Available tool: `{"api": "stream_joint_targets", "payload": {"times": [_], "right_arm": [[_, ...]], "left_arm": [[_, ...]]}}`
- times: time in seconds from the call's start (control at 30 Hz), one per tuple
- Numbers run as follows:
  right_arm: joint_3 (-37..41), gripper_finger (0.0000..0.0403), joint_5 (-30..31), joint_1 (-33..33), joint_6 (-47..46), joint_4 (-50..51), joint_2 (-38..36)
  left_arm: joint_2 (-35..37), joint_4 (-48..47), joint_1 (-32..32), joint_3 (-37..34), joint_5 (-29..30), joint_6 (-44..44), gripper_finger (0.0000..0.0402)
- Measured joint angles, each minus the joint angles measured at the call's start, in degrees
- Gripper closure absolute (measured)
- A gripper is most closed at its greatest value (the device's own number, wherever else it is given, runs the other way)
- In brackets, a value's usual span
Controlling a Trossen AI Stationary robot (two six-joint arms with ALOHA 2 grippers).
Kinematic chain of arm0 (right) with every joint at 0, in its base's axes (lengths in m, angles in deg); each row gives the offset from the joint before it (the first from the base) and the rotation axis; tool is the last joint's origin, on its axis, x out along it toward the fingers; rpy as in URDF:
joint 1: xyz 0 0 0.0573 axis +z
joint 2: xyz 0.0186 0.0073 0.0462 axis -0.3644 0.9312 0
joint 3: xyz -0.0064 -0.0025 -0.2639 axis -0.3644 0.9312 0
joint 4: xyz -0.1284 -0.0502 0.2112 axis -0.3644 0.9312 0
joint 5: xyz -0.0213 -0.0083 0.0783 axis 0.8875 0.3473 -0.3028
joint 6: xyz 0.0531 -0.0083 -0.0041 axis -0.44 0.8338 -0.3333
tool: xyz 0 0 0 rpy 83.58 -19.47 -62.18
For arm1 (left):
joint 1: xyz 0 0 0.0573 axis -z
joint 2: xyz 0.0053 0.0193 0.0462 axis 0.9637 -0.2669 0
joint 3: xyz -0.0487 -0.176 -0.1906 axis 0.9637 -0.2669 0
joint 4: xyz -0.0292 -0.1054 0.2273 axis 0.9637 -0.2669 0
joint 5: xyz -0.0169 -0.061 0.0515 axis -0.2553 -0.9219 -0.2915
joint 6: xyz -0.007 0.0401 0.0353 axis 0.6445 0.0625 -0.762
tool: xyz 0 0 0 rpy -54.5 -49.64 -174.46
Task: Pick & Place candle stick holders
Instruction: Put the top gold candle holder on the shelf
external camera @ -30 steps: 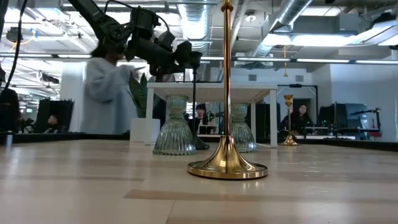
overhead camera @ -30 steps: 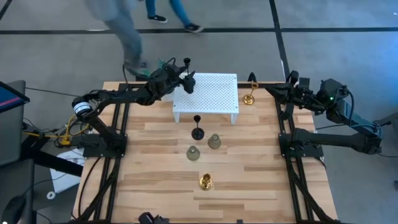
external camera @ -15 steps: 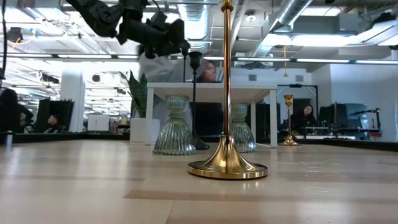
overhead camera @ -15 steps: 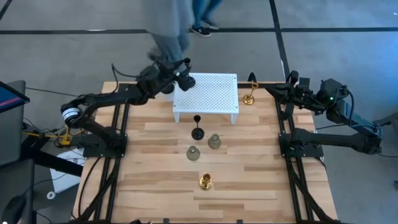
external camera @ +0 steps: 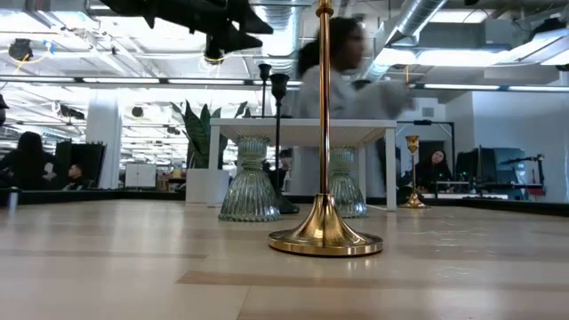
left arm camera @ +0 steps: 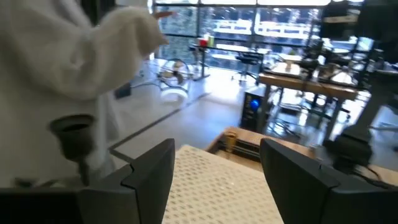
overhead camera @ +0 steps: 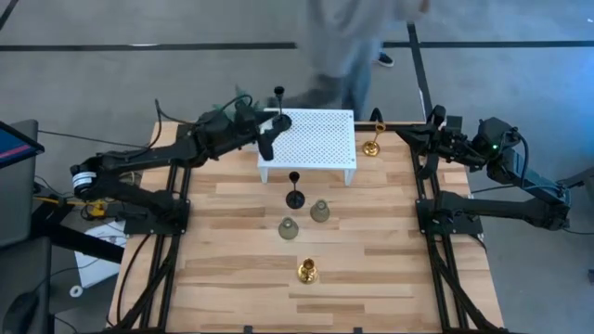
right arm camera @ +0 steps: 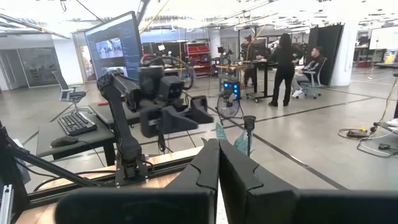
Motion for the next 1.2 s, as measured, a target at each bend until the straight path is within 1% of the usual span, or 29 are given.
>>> {"api": "stream_joint_targets", "payload": {"times": [0.1, 0.2, 0.33, 0.57, 0.77, 0.97, 1.07, 1.2], "right_arm": [[0.0, 0.0403, -0.22, 0.0, 0.01, 0.02, 0.0], [0.0, 0.0403, -0.37, 0.0, -0.01, 0.15, 0.0], [-0.02, 0.0403, -0.44, 0.0, 0.01, 1.04, 0.0], [-0.02, 0.0403, -0.39, 0.0, -0.09, 1.16, 0.0], [-0.02, 0.0403, 0.44, 0.0, -6.75, 1.17, -0.02], [-0.05, 0.0403, 5.72, 1.83, -9.14, 4.27, -0.11], [-0.07, 0.0403, 10.03, 4.53, -8.17, 5.68, -0.42], [-0.09, 0.0403, 16.79, 9.15, -8.27, 10.47, -0.83]], "left_arm": [[2.06, -2.01, 2.58, 0.0, -0.06, 0.0, 0.0168], [3.92, -3.17, 4.76, 0.0, -2.04, -0.4, 0.0181], [6.09, -3.21, 7.26, -0.02, -4.88, -1.79, 0.0215], [9.04, -3.18, 9.53, -0.02, -5.03, -1.6, 0.0285], [9.42, -3.21, 9.71, -0.02, -4.89, -1.55, 0.0327], [9.2, -3.27, 9.71, -0.02, -4.9, -1.55, 0.0355], [9.27, -3.22, 9.69, -0.02, -4.9, -1.34, 0.0365], [9.33, -3.23, 10.1, -0.02, -4.88, -1.31, 0.0375]]}}
